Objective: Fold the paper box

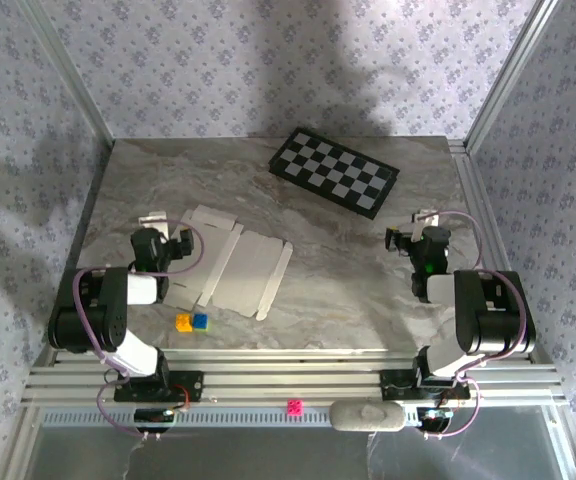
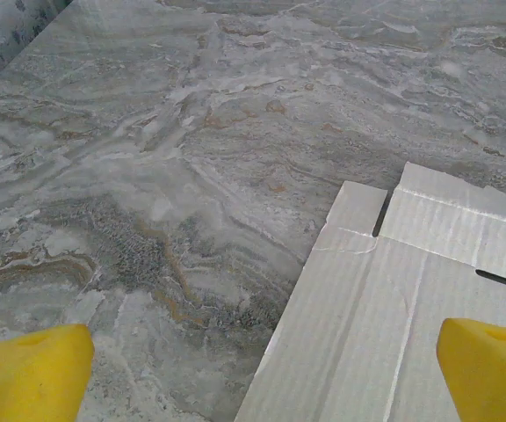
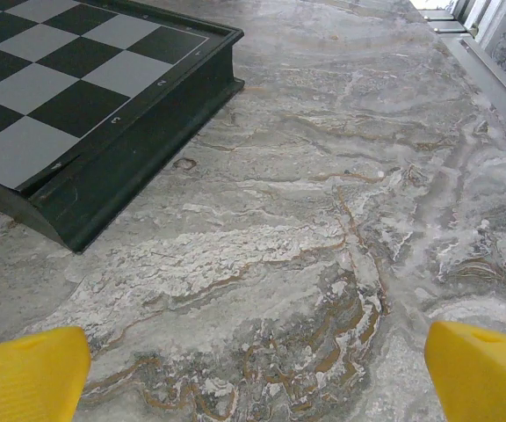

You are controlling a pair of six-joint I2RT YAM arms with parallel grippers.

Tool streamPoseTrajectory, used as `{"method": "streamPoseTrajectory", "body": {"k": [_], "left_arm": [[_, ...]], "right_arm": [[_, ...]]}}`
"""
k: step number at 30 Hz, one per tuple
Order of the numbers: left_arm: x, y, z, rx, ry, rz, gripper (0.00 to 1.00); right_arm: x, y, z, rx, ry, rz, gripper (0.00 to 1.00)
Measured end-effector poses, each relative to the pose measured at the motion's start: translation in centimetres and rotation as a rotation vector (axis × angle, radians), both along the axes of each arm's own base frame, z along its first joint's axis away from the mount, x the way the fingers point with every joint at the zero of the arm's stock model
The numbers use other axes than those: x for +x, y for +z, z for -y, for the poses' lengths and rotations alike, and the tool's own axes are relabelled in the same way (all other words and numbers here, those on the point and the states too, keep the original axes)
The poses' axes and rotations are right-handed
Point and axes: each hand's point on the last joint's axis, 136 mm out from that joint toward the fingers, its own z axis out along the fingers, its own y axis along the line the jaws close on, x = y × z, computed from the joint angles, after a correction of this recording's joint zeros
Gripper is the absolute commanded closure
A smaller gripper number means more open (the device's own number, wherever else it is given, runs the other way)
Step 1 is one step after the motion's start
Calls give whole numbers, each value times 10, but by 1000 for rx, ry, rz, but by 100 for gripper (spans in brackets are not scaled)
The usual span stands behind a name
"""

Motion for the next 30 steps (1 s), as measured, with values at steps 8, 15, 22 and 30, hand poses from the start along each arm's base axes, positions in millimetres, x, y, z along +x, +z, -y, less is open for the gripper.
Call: {"method": "streamPoseTrajectory", "body": {"k": [8, 15, 22, 30], "left_arm": [[0, 0, 0, 0, 0, 0, 0], [0, 0, 0, 0, 0, 0, 0], [0, 0, 0, 0, 0, 0, 0], [-3, 4, -1, 22, 21, -4, 0]], "right_arm": [[0, 0, 0, 0, 0, 0, 0], [0, 0, 0, 0, 0, 0, 0], [0, 0, 0, 0, 0, 0, 0], [-1, 7, 3, -11, -20, -22, 0]]}}
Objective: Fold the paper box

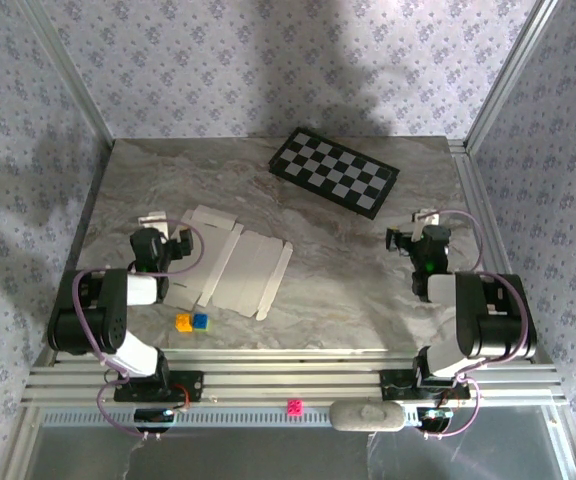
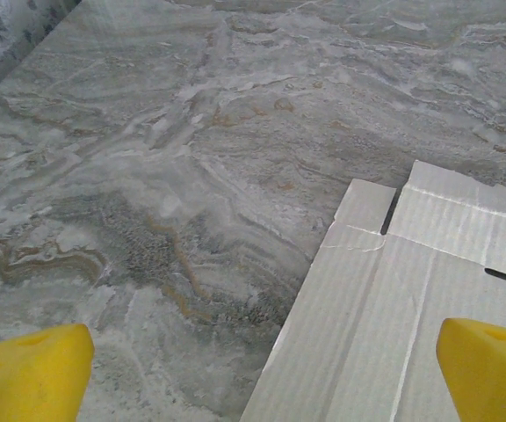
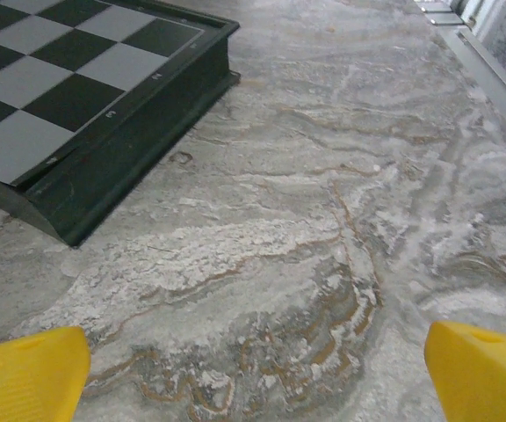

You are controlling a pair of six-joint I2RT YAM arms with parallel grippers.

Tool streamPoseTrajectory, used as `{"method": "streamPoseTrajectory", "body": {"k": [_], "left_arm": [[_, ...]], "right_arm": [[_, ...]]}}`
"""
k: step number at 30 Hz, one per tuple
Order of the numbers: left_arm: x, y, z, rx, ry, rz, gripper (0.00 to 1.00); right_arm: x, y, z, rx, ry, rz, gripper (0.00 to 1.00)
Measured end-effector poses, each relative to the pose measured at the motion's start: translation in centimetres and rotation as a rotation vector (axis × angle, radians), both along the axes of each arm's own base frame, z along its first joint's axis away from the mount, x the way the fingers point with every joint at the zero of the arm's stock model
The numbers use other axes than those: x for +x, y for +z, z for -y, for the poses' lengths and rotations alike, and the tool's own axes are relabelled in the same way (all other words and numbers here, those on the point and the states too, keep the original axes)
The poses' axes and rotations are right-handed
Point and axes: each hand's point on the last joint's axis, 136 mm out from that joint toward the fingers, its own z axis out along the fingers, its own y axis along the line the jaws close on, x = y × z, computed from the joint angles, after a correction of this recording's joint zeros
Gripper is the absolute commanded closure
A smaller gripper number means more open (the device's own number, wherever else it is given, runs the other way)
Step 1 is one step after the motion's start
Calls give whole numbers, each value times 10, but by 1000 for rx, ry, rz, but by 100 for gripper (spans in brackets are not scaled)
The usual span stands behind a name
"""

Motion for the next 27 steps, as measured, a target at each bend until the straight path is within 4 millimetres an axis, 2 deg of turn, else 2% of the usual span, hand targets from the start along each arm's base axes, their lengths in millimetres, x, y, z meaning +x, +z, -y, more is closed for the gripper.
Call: {"method": "streamPoseTrajectory", "body": {"k": [3, 7, 10, 13, 15, 17, 18, 19, 21, 22, 24, 25, 27], "left_arm": [[-3, 26, 5, 31, 9, 53, 0], [-8, 75, 13, 68, 18, 169, 0], [-1, 121, 20, 72, 25, 254, 0], [17, 177, 18, -49, 101, 313, 0], [25, 213, 8, -212, 208, 280, 0], [35, 247, -6, -371, 263, 280, 0], [39, 256, -16, -451, 287, 274, 1], [42, 257, -24, -512, 308, 253, 3], [47, 234, -26, -601, 345, 141, 11], [48, 216, -19, -623, 346, 65, 17], [42, 164, 10, -648, 335, -150, 31], [36, 142, 23, -650, 327, -241, 38], [15, 100, 49, -656, 300, -432, 51]], "right_arm": [[4, 27, 7, -15, -42, 33, 0], [5, 80, 14, -17, -101, 154, 0], [23, 143, 10, -28, -131, 232, 0], [55, 240, 1, 8, -169, 315, 0], [74, 300, 8, 157, -238, 352, 0], [86, 323, 22, 324, -274, 332, 0], [92, 322, 31, 408, -263, 314, 3], [95, 311, 38, 461, -263, 278, 5], [100, 261, 45, 541, -303, 135, 6], [99, 232, 37, 555, -316, 44, 7], [95, 183, -9, 540, -268, -138, 8], [90, 170, -38, 529, -218, -204, 10], [75, 157, -110, 509, -66, -302, 17]]}}
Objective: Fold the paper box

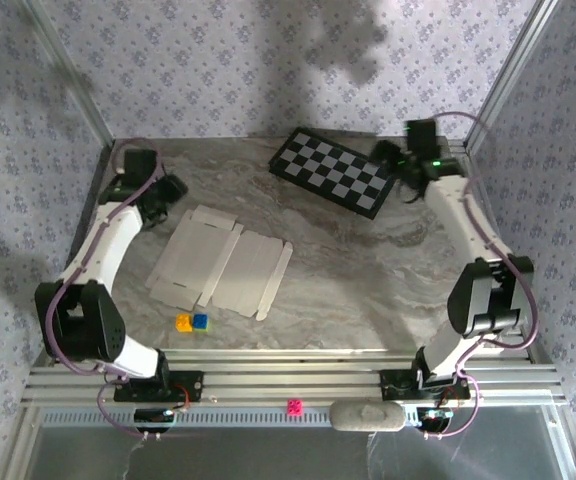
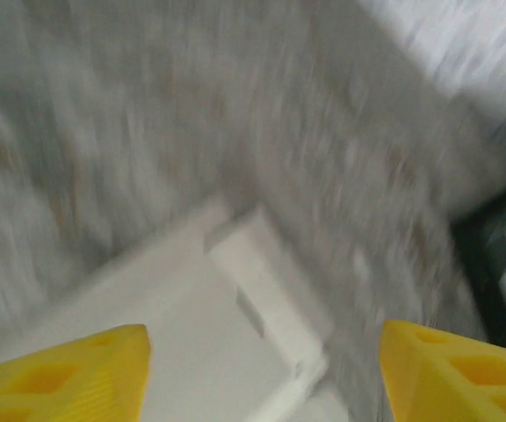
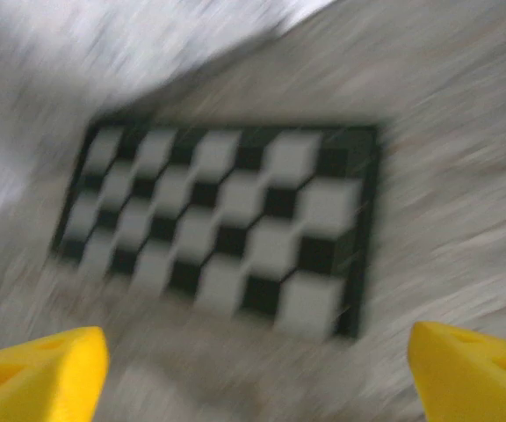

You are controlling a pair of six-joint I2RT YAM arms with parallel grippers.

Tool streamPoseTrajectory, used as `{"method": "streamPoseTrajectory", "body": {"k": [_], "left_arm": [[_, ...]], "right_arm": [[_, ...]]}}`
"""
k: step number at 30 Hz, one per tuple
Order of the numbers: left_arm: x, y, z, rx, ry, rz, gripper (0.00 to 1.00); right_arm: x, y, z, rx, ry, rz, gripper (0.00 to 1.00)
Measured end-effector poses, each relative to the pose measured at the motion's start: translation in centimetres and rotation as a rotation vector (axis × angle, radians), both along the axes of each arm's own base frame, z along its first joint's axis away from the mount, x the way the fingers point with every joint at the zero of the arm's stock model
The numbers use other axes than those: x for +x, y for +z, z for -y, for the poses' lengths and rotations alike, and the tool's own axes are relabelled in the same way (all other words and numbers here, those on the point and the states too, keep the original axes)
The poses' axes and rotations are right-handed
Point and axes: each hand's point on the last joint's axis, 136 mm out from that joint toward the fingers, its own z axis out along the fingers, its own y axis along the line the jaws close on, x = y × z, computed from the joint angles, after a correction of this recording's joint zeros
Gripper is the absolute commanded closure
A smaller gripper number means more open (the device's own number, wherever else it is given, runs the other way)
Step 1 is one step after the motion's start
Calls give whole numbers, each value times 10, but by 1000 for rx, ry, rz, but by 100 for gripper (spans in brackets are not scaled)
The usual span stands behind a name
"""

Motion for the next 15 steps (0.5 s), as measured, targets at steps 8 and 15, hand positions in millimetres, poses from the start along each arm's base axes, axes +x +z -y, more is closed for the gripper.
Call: {"method": "streamPoseTrajectory", "body": {"k": [8, 15], "left_arm": [[-57, -90, 43, -83, -165, -366, 75], [-75, -145, 106, -91, -326, -544, 79]], "right_arm": [[-90, -52, -162, 49, 461, -161, 39], [-99, -80, -171, 83, 493, -252, 44]]}}
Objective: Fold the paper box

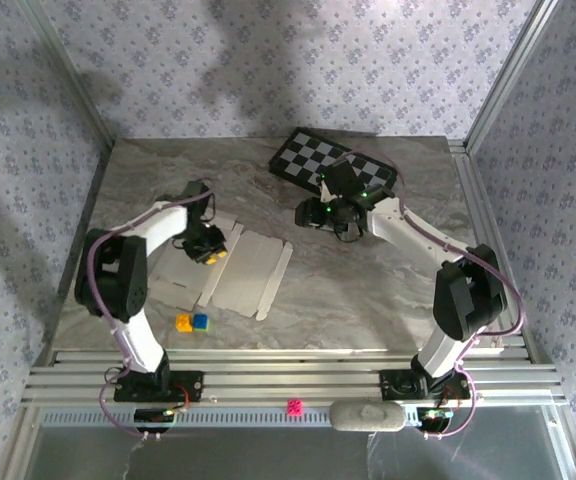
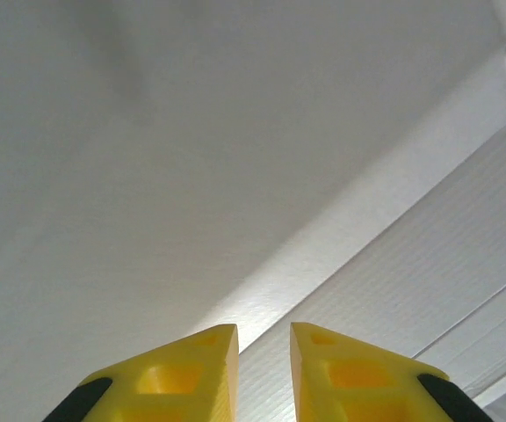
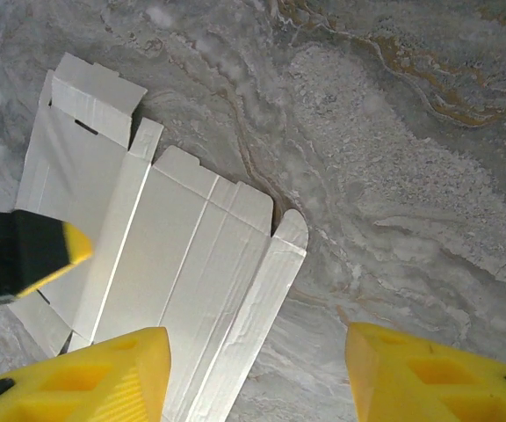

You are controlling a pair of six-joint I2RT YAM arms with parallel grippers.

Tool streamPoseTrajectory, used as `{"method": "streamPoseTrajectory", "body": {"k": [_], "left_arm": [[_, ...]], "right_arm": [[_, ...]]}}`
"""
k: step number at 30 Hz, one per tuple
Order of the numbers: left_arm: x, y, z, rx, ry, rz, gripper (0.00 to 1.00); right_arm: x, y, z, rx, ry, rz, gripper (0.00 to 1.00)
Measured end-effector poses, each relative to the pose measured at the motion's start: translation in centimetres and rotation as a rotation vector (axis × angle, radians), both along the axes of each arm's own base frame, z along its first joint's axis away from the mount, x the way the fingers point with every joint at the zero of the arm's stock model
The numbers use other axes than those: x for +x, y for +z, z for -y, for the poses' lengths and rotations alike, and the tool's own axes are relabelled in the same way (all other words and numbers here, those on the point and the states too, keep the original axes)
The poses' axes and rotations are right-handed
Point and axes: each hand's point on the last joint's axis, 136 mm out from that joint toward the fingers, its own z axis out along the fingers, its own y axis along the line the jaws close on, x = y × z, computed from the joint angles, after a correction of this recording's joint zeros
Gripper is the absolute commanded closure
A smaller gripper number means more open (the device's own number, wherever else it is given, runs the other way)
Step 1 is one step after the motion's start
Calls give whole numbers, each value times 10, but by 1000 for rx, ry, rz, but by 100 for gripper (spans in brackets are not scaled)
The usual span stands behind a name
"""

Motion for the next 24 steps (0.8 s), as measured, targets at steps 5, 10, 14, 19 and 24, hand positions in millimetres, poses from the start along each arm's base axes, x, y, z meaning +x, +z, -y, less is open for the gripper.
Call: {"method": "streamPoseTrajectory", "body": {"k": [5, 10, 14, 19, 24], "left_arm": [[6, -11, 49, -9, -96, -7, 80], [28, -10, 104, -55, -168, 29, 79], [51, -6, 149, -97, -226, 72, 76], [60, 10, 178, -123, -268, 116, 64], [62, 51, 151, -136, -220, 165, 61]], "right_arm": [[4, -10, 14, 10, -38, -27, 44], [2, -38, 52, 7, -134, -110, 43], [0, -47, 80, 19, -212, -145, 41], [0, -49, 92, 30, -247, -161, 40], [-3, -49, 85, 42, -227, -170, 41]]}}
